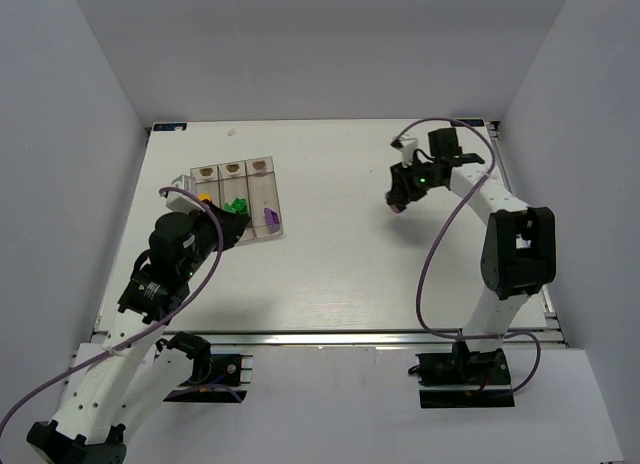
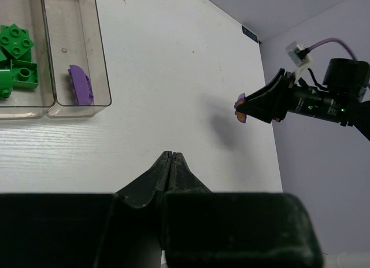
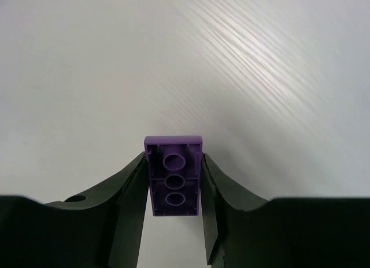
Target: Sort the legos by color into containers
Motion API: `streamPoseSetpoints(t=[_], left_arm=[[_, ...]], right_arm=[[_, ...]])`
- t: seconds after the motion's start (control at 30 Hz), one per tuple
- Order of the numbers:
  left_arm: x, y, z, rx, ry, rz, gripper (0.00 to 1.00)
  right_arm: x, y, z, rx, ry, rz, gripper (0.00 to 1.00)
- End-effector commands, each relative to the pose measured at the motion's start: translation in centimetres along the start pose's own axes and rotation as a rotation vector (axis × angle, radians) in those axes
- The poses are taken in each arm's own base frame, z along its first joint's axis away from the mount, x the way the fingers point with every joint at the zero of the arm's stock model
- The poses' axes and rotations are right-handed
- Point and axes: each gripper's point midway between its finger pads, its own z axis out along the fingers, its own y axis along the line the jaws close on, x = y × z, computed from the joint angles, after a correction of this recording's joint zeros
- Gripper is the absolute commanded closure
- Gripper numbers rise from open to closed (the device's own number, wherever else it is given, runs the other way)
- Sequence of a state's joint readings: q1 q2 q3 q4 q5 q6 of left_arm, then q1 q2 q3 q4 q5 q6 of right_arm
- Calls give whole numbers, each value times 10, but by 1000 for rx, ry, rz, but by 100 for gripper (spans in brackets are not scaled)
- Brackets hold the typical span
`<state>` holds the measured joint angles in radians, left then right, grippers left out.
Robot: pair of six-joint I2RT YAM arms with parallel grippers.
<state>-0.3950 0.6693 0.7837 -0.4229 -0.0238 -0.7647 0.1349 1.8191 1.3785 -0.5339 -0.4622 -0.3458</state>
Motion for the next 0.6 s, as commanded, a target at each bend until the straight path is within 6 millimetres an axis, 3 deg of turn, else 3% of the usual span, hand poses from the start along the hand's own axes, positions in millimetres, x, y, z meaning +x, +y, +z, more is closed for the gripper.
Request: streamPoseSetpoints(t=[0.0,0.07,0.1,0.2,0.23,0.27,0.3,0.33,0.37,0.4,0.43,0.5,0.57], left_arm=[[-10,5,-5,-35,-49,-13,88],[-13,5,-7,-41,-59,-15,88],[-14,5,-8,-44,-62,-22,88],[-16,7,-15,-57,-75,-39,88],[-17,8,-19,-62,-83,-44,87],[-17,11,-21,-72,-90,-49,87],[-18,11,-24,-75,-96,-64,87],[-18,14,-30,-81,-109,-71,86],[-18,16,-32,-87,-114,-78,86],[-19,17,-35,-90,-121,-91,85],[-17,21,-38,-104,-119,-94,85],[-20,22,-47,-107,-145,-108,83],[-20,26,-53,-123,-149,-112,82]], right_arm=[[-87,110,0,-288,-283,-336,100],[-106,127,15,-286,-321,-362,100],[-121,147,25,-297,-349,-345,100],[-156,180,63,-289,-351,-268,100],[-153,178,91,-283,-311,-238,100],[-184,197,89,-276,-368,-265,100],[-192,204,96,-278,-374,-254,100],[-184,204,122,-282,-334,-242,100],[-208,225,118,-301,-383,-279,100],[-211,231,126,-303,-377,-289,100],[-202,228,149,-299,-341,-285,100],[-211,244,157,-293,-355,-302,100],[-208,248,170,-274,-362,-314,94]])
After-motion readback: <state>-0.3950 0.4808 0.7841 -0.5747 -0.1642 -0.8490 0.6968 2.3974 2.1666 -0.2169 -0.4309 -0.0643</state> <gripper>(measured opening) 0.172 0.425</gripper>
